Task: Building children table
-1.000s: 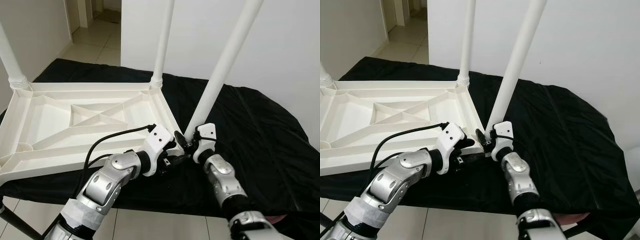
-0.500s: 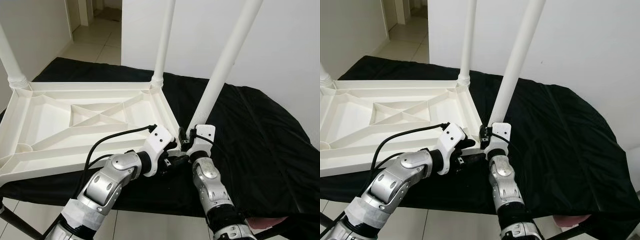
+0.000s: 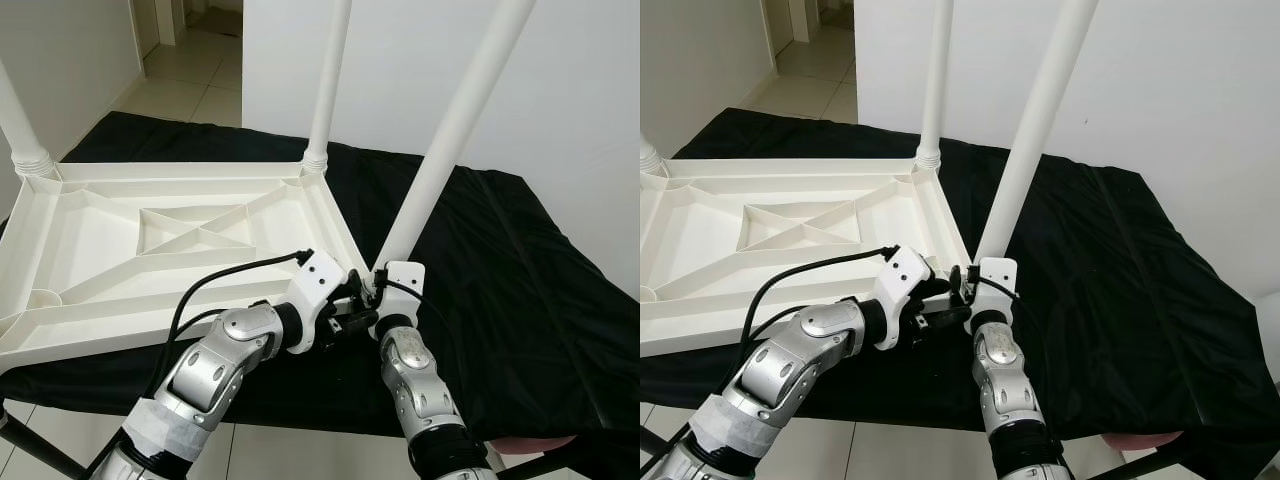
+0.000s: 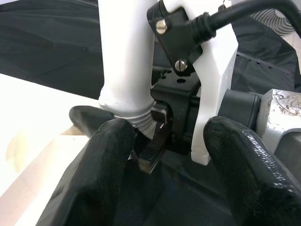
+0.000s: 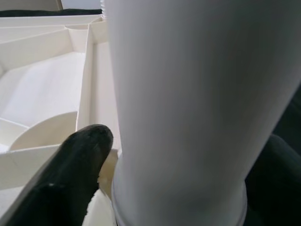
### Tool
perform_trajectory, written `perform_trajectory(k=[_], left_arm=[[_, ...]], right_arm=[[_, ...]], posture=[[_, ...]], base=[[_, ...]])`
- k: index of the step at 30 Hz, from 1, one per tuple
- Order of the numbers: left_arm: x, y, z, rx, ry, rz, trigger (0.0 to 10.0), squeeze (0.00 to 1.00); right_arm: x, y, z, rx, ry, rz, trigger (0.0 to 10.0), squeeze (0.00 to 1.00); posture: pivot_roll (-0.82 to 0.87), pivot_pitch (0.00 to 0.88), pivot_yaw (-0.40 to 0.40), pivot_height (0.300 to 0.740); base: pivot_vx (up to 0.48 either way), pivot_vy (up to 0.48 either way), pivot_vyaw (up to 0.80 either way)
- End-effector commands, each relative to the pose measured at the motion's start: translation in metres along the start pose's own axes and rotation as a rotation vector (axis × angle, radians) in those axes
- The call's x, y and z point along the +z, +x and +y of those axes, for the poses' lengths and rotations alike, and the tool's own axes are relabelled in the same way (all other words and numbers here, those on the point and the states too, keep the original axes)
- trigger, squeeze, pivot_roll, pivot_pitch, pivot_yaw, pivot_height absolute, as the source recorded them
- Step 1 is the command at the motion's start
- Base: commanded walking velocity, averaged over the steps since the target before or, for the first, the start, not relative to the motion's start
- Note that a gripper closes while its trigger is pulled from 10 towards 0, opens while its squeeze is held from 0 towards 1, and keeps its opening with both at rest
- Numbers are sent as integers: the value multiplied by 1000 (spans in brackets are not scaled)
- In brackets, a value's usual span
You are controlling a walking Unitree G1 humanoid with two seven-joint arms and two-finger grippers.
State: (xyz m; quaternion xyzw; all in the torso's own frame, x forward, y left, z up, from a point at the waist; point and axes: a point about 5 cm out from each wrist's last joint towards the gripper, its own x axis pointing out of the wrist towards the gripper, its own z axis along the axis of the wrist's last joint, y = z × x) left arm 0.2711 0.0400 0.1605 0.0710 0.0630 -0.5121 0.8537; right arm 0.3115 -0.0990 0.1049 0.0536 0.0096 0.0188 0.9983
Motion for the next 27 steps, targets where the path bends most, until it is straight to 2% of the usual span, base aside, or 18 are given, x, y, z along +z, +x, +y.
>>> perform_trajectory(k=[1,2,3,4,7,11,14,18,23,25,27], left_arm=[[1,1,-3,-27,11,-3,10000,0],[1,1,-3,-27,11,-3,10000,0],[1,1,-2,-26,12,-4,10000,0],[1,1,-2,-25,13,-4,10000,0],[1,1,-2,-24,13,-4,10000,0],[2,0,-1,-24,17,-5,10000,0],[2,0,-1,-25,17,-5,10000,0],[2,0,-1,-35,20,-1,10000,0],[3,-1,-2,-42,23,1,10000,0],[4,-2,-1,-42,26,2,10000,0],[4,-2,0,-38,26,2,10000,0]], right_arm=[[0,-1,-4,2,-5,8,10000,1000],[0,-1,-4,2,-5,8,10000,1000],[1,-1,-4,28,-4,4,10000,412],[2,-1,-5,52,-5,0,10000,0],[3,-1,-6,84,-8,-9,10000,0],[11,4,-15,216,-51,-45,10000,0],[14,6,-18,245,-53,-53,10000,0],[21,16,-24,388,-99,-68,10000,0],[24,23,-24,485,-130,-64,10000,0],[26,26,-23,578,-125,-57,10000,0],[25,28,-22,613,-132,-42,10000,0]], posture=[[32,0,-128,740],[32,0,-128,740],[33,0,-128,740],[33,0,-128,740],[33,0,-127,740],[32,0,-126,740],[33,0,-126,740],[34,0,-116,740],[40,0,-113,740],[43,0,-115,740],[46,0,-113,740]], base=[[0,0,0],[0,0,0],[0,0,0],[0,0,0],[0,0,0],[0,0,0],[0,0,0],[0,0,0],[0,0,0],[0,0,0],[0,0,0]])
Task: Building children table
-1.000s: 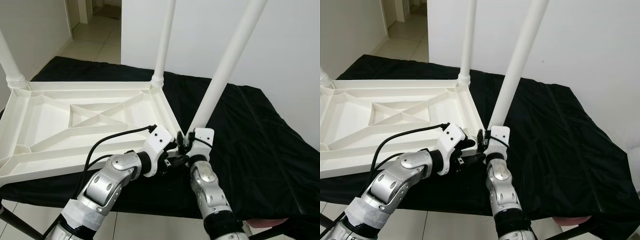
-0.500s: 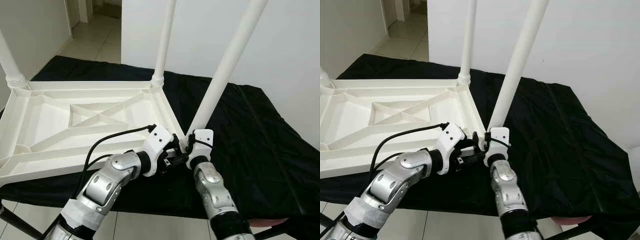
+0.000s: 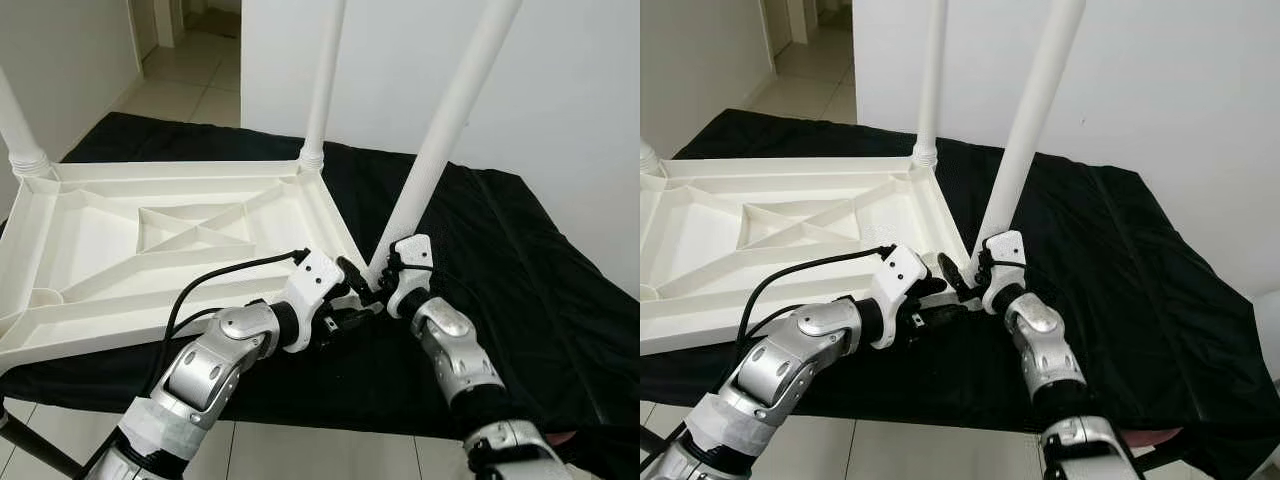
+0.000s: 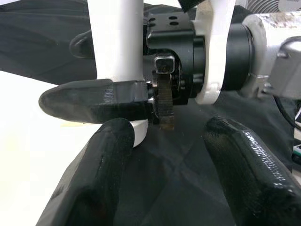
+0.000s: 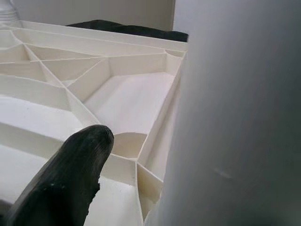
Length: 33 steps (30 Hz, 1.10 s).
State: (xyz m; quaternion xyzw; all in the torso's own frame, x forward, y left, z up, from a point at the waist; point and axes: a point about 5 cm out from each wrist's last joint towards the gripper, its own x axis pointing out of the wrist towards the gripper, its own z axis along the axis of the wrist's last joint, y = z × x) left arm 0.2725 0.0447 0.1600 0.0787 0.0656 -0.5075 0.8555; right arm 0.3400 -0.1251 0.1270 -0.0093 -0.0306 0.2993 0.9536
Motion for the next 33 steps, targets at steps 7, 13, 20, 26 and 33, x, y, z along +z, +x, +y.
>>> perform_trajectory(k=[7,13,20,26,33], left_arm=[[6,0,-2,-42,17,-11,10000,0],[7,0,-2,-32,17,-15,10000,0],[7,-1,-1,-28,14,-14,10000,0],[7,-1,-1,-31,14,-12,10000,0],[6,0,-3,-39,13,-11,10000,0]], right_arm=[[-7,7,-2,110,-17,69,4510,0],[-16,6,-4,164,-10,106,0,0],[-21,3,-4,165,23,110,0,0],[-23,-1,-10,62,46,87,10000,0],[-24,-3,-21,-155,35,104,10000,0]], posture=[[49,0,-113,740],[62,0,-118,740],[60,0,-116,740],[55,0,-110,740],[47,0,-108,740]], base=[[0,0,0],[0,0,0],[0,0,0],[0,0,0],[0,0,0]])
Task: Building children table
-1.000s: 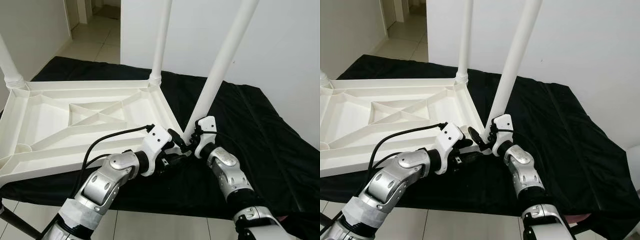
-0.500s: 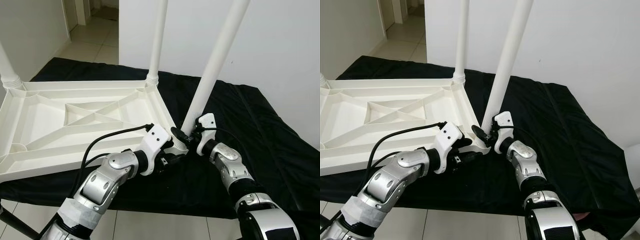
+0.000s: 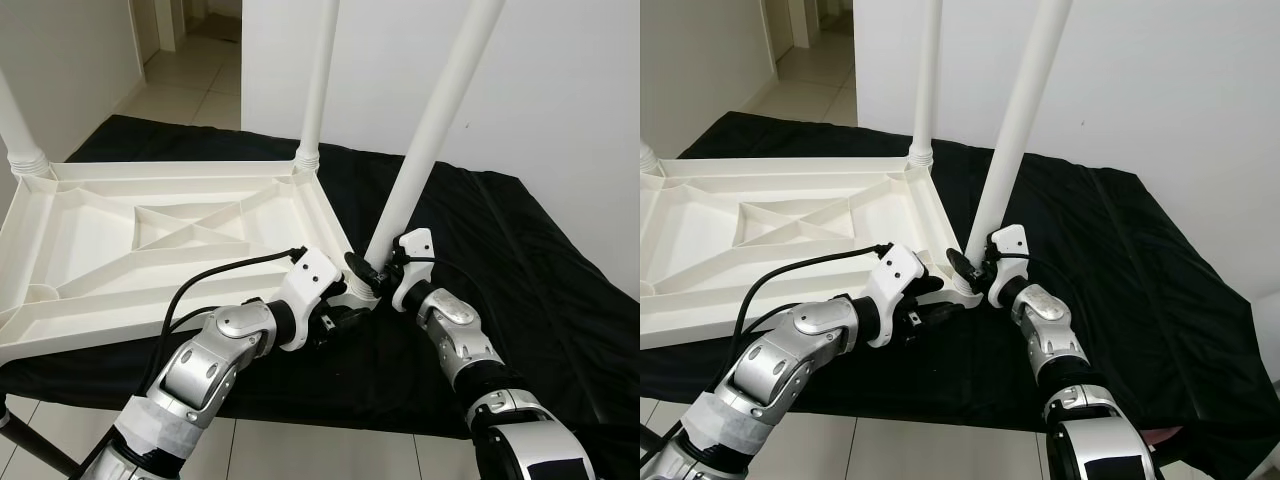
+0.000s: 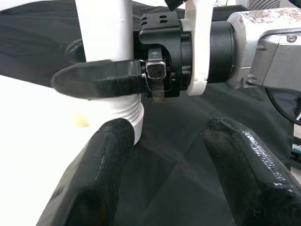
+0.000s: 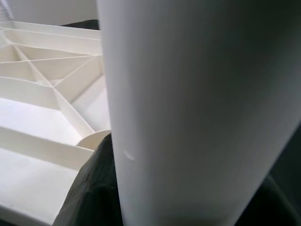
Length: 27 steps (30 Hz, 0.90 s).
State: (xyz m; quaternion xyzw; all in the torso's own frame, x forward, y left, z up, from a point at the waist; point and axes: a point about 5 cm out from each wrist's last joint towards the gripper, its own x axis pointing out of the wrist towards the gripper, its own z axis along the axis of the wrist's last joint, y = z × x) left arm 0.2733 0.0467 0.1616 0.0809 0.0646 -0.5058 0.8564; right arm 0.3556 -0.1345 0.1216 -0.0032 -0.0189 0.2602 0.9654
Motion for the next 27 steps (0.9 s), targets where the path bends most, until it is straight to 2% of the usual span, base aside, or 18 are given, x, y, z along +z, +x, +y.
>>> perform_trajectory(k=[1,6,9,11,12,14,17,21,27], left_arm=[[5,2,-5,-45,8,-13,10000,0],[5,3,-5,-44,6,-16,10000,0],[5,3,-5,-45,3,-16,10000,0],[5,3,-6,-45,3,-17,10000,0],[5,4,-5,-44,2,-18,10000,0],[5,4,-5,-44,2,-18,10000,0],[6,5,-5,-42,0,-21,10000,0],[6,5,-6,-44,-1,-22,10000,0],[6,4,-6,-44,0,-20,10000,0]], right_arm=[[-17,-9,-6,-119,18,74,10000,0],[-12,-9,-2,-224,44,38,10000,0],[-12,-11,2,-374,71,35,10000,0],[-11,-11,4,-412,65,35,10000,0],[-11,-11,12,-480,56,39,10000,0],[-11,-11,12,-480,56,39,10000,0],[-8,-10,28,-578,76,39,10000,0],[-7,-9,35,-573,79,41,10000,0],[-4,-14,28,-596,82,36,10000,0]], posture=[[38,0,-110,740],[31,0,-113,740],[31,0,-113,740],[31,0,-113,740],[27,0,-114,740],[27,0,-114,740],[30,0,-116,740],[30,0,-115,740],[30,0,-115,740]], base=[[0,0,0],[0,0,0],[0,0,0],[0,0,0],[0,0,0],[0,0,0],[0,0,0],[0,0,0],[0,0,0]])
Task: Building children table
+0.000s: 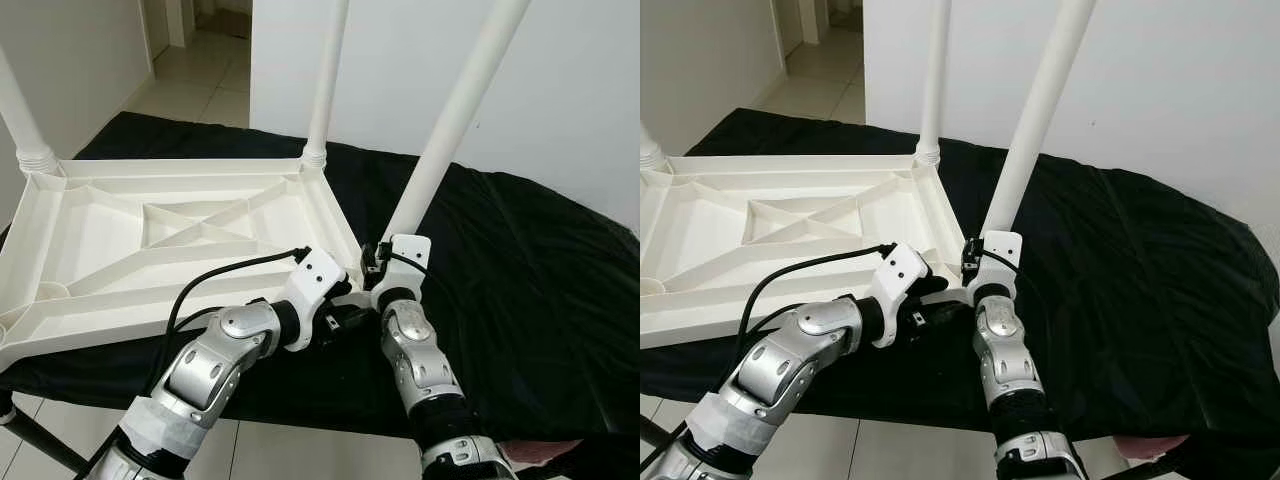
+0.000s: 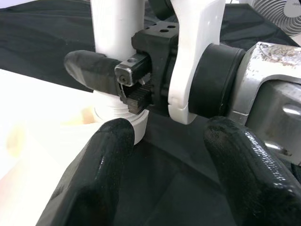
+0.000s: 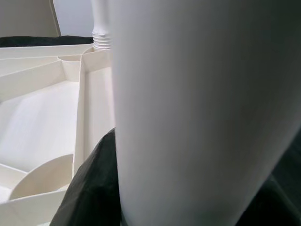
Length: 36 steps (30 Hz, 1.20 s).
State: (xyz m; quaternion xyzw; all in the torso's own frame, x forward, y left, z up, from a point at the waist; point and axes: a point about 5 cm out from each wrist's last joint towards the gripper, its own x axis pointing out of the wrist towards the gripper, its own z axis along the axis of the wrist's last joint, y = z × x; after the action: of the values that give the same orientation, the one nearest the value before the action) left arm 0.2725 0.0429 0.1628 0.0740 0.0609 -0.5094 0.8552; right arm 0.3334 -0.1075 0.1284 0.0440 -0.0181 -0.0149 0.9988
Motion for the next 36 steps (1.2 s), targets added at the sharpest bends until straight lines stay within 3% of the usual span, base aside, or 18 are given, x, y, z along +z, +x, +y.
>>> perform_trajectory(k=[1,2,3,11,12,13,17,19,23,28,32,33,34,35,36], left_arm=[[4,2,-4,-35,8,-6,10000,0],[4,2,-4,-35,8,-6,10000,0],[4,1,-3,-34,8,-6,10000,0],[3,-1,-4,-31,6,-4,10000,0],[3,-1,-4,-32,7,-3,10000,0],[3,-1,-4,-34,8,-3,10000,0],[3,-1,-4,-36,8,-2,10000,0],[3,0,-4,-41,9,-2,10000,0],[4,0,-4,-45,9,-2,10000,0],[5,1,-4,-46,12,-3,10000,0],[5,2,-4,-46,12,-4,10000,0],[5,2,-4,-45,12,-4,10000,0],[5,1,-5,-45,12,-4,10000,0],[5,1,-5,-45,13,-4,10000,0],[5,1,-5,-44,13,-4,10000,0]], right_arm=[[-10,-4,-12,-46,-16,49,10000,824],[-10,-4,-12,-46,-16,49,10000,824],[-9,-4,-14,-49,-8,43,10000,1000],[1,-4,-23,61,12,12,10000,1000],[0,-2,-25,136,0,22,10000,592],[1,0,-31,232,-15,23,10000,0],[1,2,-36,284,-35,14,10000,0],[0,3,-36,424,-87,23,10000,0],[1,5,-37,493,-121,20,10000,0],[2,10,-31,639,-133,25,10000,0],[0,12,-29,684,-134,40,10000,0],[-1,14,-27,703,-135,52,4863,0],[-2,15,-27,719,-136,60,4863,0],[-3,16,-27,730,-144,69,3216,0],[-4,16,-27,737,-151,73,0,0]], posture=[[30,0,-115,740],[30,0,-115,740],[38,0,-119,740],[40,0,-119,740],[40,0,-119,740],[37,0,-114,740],[37,0,-114,740],[31,0,-104,740],[30,0,-101,740],[34,0,-101,740],[40,0,-103,740],[42,0,-104,740],[42,0,-104,740],[42,0,-104,740],[46,0,-107,740]], base=[[0,0,0],[0,0,0],[0,0,0],[0,0,0],[0,0,0],[0,0,0],[0,0,0],[0,0,0],[0,0,0],[0,0,0],[0,0,0],[0,0,0],[0,0,0],[0,0,0],[0,0,0]])
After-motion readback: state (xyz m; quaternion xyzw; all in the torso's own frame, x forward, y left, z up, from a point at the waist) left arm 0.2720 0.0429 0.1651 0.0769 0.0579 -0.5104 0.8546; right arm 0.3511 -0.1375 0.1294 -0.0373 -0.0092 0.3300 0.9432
